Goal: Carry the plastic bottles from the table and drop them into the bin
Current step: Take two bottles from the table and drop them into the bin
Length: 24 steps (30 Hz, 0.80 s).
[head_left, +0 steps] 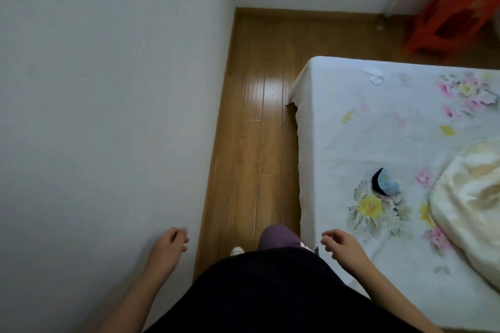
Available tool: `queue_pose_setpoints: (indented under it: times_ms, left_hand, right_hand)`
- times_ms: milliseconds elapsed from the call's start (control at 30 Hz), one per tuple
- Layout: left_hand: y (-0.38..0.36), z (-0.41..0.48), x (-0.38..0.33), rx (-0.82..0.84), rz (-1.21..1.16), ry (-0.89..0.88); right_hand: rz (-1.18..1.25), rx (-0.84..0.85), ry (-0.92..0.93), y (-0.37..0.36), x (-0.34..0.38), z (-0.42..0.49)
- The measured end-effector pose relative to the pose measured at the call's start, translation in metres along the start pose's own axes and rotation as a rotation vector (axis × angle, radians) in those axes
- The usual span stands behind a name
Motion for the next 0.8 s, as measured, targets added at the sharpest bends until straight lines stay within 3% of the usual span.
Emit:
queue_pose_setpoints:
  times_ms: [300,500,800]
  left_hand:
    - [0.000,0.134,-0.171,0.056,0.093,-0.071]
    - [0.000,0.184,-0.247,-0.001,0.057,-0.028]
    - [0.021,0.277,-0.346,-0.046,0.051,-0.001]
  right_hand:
    - [0.122,-0.057,-0.129,0.070,0.056,0.112]
    - [-0.009,0.060,0.009,0.120,0.194,0.219]
    - [-0.042,0.058,0.185,0.189,0.383,0.336]
Point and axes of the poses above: each hand's wrist, its own z-axis towards the middle knuckle, its own y-axis out of the back of the hand, x = y × z, the point moved 10 cm from there along z, towards the middle knuckle, and after that the axes turned 5 degrees about x, right-handed, at the moved point
